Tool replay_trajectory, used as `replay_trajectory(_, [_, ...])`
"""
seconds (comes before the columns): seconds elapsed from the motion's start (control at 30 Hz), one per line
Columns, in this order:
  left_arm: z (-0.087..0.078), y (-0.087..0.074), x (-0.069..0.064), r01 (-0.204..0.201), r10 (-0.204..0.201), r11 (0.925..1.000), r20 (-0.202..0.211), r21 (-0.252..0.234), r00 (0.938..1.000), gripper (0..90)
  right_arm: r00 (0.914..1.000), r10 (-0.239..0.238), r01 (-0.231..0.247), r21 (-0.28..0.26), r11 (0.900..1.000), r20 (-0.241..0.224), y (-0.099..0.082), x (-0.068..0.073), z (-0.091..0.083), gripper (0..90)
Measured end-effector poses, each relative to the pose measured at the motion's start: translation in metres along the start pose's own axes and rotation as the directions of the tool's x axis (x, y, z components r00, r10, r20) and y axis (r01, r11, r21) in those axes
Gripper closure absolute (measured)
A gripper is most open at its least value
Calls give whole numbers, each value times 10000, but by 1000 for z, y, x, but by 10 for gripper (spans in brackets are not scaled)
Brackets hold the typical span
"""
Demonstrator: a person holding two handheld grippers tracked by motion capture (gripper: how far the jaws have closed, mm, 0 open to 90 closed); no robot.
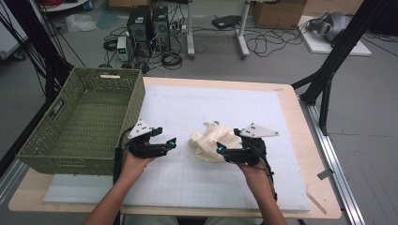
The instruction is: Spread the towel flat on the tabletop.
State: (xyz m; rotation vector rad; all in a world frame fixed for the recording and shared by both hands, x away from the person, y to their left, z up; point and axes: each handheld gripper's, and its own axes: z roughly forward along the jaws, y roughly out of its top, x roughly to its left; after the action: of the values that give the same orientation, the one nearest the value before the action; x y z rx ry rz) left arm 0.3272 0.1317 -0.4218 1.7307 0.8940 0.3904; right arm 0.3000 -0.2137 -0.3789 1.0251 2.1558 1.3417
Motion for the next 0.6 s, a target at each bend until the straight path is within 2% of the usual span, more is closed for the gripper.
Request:
replay_trajectory(0.07, [0,0,0,6,-6,10000,11,6,10000,251,9997,-133,136,133,9998,-227,11,6,10,184])
replay_trajectory(0.13, [0,0,0,-7,7,10000,-2,8,10000,251,9994,-148,152,138,9998,-300,13,7,12,203])
replay_trajectory(0.17, [0,0,0,-9,9,10000,-18,34,10000,252,9980,-286,296,167,9994,-558,19,12,19,216])
replay_trajectory(0.27, [0,0,0,11,-11,10000,8,51,10000,252,9962,-429,457,361,9983,-755,22,17,26,262])
replay_trajectory(0.3, [0,0,0,-4,4,10000,2,61,10000,252,9918,-577,662,724,9952,-1137,24,21,34,366])
replay_trajectory(0.33, [0,0,0,0,0,10000,6,58,10000,253,9890,-741,863,924,9920,-1279,24,23,37,417])
replay_trajectory(0.4, [0,0,0,2,-2,10000,19,67,10000,254,9857,-1048,1214,1249,9847,-1319,23,26,41,577])
replay_trajectory(0.47, [0,0,0,5,-5,10000,22,67,10000,255,9817,-1283,1498,1547,9765,-1406,22,27,41,694])
replay_trajectory(0.5, [0,0,0,16,-16,10000,27,66,10000,256,9814,-1325,1539,1570,9755,-1390,22,26,40,741])
replay_trajectory(0.53, [0,0,0,16,-16,10000,27,66,10000,256,9814,-1325,1539,1570,9755,-1390,22,26,40,741])
replay_trajectory(0.57, [1,0,0,32,-32,10000,23,57,10000,256,9805,-1432,1629,1496,9752,-1345,22,24,34,814])
replay_trajectory(0.6, [0,0,0,32,-32,10000,20,64,10000,256,9813,-1450,1635,1507,9750,-1265,22,23,31,815])
